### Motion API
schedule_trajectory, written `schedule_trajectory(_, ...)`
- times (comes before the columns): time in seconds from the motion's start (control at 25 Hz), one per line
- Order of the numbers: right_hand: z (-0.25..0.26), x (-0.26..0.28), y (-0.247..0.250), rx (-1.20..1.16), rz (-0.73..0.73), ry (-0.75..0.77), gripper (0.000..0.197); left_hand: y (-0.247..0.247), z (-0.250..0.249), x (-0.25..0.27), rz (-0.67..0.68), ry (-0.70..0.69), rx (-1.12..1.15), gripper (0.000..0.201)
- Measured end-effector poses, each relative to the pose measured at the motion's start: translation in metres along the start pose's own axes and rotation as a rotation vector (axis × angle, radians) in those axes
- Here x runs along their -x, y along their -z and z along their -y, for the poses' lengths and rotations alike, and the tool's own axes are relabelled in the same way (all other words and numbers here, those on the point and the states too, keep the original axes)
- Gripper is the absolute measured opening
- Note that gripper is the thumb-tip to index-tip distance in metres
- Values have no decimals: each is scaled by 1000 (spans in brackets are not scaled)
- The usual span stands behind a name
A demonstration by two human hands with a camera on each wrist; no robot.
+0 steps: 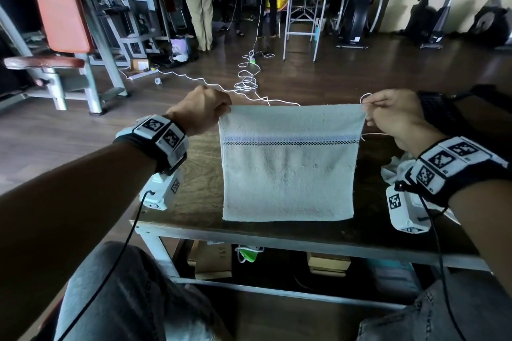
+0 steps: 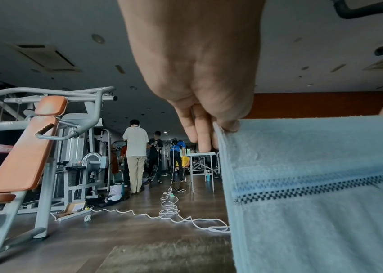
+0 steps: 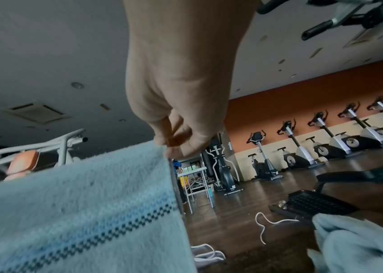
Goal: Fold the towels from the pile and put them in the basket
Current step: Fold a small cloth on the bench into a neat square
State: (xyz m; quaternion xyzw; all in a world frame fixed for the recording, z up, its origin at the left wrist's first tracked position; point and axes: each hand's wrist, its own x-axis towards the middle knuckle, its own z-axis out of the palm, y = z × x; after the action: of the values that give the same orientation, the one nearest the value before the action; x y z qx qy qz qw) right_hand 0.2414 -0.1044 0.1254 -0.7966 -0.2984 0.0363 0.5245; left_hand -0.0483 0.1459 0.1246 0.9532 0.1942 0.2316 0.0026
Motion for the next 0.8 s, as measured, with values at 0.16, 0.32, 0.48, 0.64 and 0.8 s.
schedule_trajectory(0.16, 26, -27, -1, -6, -17, -36, 23, 19, -3, -40, -33, 92, -54, 20)
schedule_trajectory(0.32, 44, -40, 2, -133, -147, 107, 19, 42, -7, -53, -243, 134, 26, 27)
schedule_trajectory(0.48, 26, -20, 7, -138, -164, 202, 20, 36, -11, -24, -340, 102, 88, 21)
schedule_trajectory(0.64, -23, 29, 8, 55, 56, 135, 18, -5, -8, 39, -202, 144, 349, 15)
schedule_trajectory(0.8, -82, 68, 3, 237, 436, -55, 18, -51, -14, 105, 226, 149, 373, 13)
